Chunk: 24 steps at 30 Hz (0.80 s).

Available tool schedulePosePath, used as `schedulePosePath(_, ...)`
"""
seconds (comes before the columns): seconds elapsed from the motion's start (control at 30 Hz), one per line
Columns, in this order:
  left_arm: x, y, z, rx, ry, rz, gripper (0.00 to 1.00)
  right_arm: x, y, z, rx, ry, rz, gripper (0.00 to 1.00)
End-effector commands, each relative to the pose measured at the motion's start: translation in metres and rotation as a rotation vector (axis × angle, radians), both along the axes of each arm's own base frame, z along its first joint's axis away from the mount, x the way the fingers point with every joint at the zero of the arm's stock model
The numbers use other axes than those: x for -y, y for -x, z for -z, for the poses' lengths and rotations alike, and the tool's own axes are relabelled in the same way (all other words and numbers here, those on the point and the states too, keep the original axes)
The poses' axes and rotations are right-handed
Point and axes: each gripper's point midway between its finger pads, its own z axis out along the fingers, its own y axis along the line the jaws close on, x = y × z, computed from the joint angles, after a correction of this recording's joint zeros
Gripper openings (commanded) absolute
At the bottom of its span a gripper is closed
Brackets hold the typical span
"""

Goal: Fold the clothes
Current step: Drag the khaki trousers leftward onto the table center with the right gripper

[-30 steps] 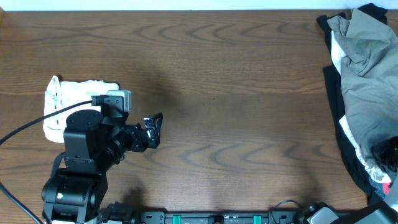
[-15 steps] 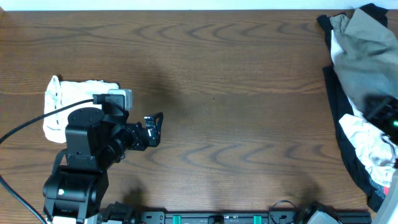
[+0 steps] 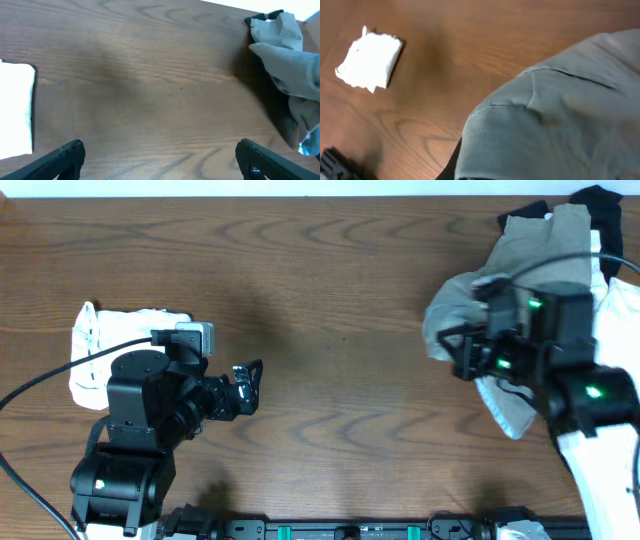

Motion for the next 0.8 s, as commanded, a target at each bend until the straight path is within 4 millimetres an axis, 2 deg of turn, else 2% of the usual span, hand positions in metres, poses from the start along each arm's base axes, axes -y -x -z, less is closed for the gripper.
schedulePosePath(0.0,-0.002,-0.002,-0.009,0.021,0.006,-0.014,0.98,-0.024,-0.006,0.012,-0.006,0.021,-0.083,0.01)
schedulePosePath(0.17,-0.002,-0.002,-0.009,0.021,0.006,-0.013,0.98,-0.054,-0.023,0.028,-0.015,0.01,-0.137,0.01)
schedulePosePath(0.33,-0.002,-0.002,-0.009,0.021,0.006,-0.013,0.98,-0.085,-0.04,0.028,0.041,-0.03,-0.179,0.01)
schedulePosePath(0.5,-0.002,-0.002,-0.009,0.021,0.006,-0.013,0.98,-0.11,-0.036,0.025,0.072,-0.043,-0.239,0.01)
schedulePosePath(0.67,-0.002,-0.002,-0.009,0.019,0.006,-0.014,0.98,-0.129,-0.025,0.026,0.075,-0.045,-0.295,0.01)
schedulePosePath(0.77,-0.002,-0.003,-0.007,0.011,0.005,-0.014,0.98,-0.136,-0.027,0.026,0.092,-0.047,-0.304,0.03)
